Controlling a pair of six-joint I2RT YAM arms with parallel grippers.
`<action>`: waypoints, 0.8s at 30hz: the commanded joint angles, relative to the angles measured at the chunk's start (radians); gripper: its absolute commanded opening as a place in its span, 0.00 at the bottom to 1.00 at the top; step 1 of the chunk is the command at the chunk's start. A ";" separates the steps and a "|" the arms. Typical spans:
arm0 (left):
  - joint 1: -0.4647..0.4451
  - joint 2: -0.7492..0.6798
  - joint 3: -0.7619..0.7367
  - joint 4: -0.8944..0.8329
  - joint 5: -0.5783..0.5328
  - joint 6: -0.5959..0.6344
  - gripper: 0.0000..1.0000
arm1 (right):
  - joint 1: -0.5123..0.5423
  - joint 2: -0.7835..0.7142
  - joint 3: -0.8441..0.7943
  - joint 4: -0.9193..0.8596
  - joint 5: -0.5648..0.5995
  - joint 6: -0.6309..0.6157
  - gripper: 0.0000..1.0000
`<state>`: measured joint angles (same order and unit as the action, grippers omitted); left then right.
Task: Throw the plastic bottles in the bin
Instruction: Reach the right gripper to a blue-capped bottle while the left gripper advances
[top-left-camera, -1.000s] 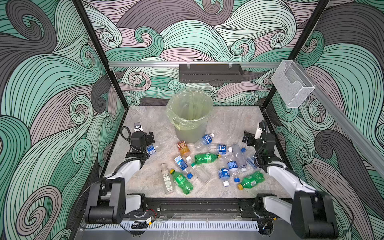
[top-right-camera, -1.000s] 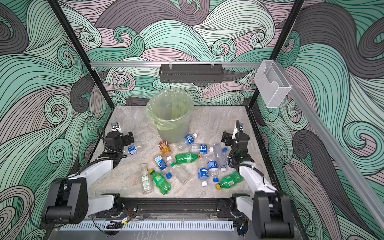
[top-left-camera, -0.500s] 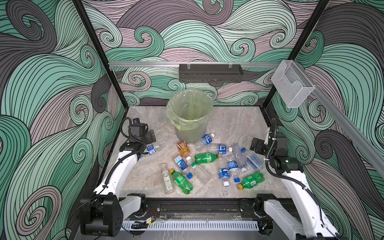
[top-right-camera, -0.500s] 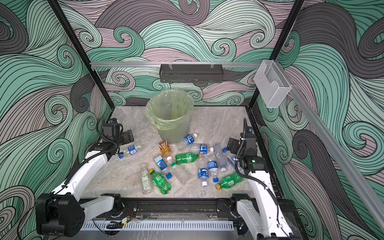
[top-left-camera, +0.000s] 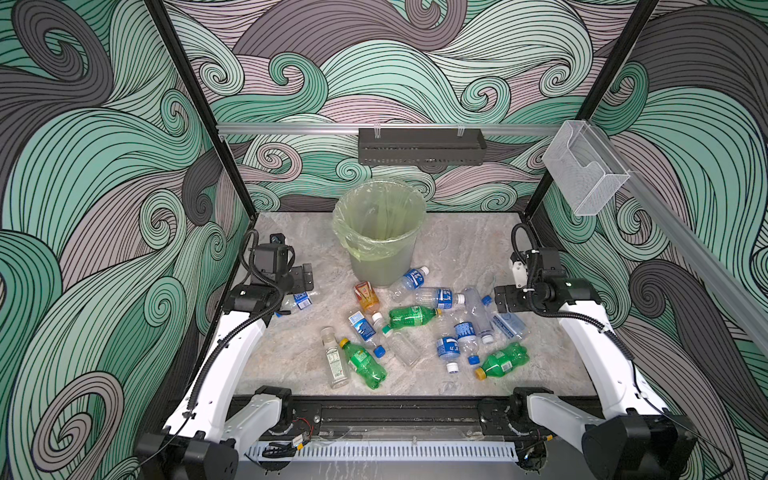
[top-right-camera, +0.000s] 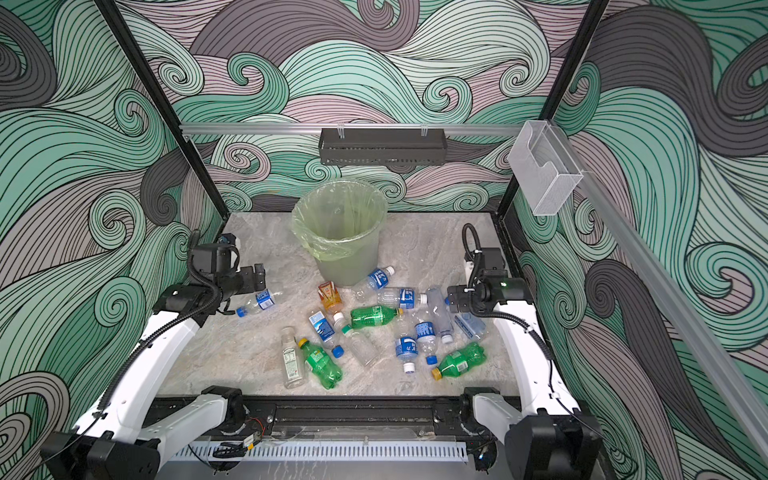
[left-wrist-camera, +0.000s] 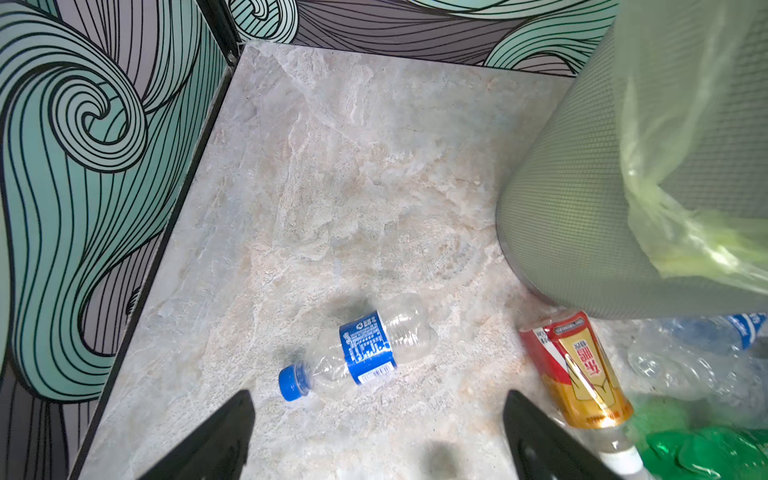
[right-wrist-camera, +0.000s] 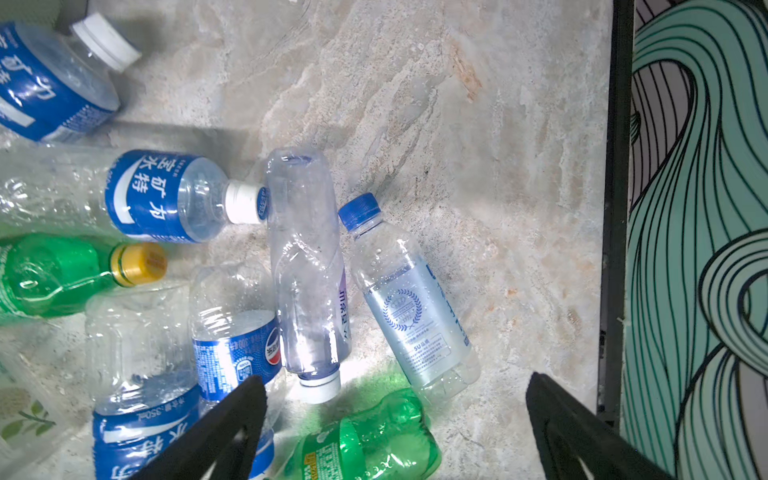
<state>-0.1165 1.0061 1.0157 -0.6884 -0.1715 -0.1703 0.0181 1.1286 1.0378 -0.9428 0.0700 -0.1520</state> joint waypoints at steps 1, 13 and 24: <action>-0.003 -0.021 0.023 -0.081 0.002 0.068 0.96 | -0.002 0.059 0.027 -0.044 0.002 -0.169 0.97; -0.003 -0.085 -0.018 -0.145 -0.053 0.131 0.96 | 0.004 0.277 -0.012 -0.006 0.049 -0.216 0.91; -0.003 -0.153 0.003 -0.203 -0.049 0.124 0.95 | -0.029 0.418 -0.033 0.075 0.056 -0.178 0.88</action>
<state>-0.1165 0.8715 1.0035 -0.8528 -0.2005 -0.0582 -0.0002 1.5299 1.0183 -0.8867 0.1051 -0.3321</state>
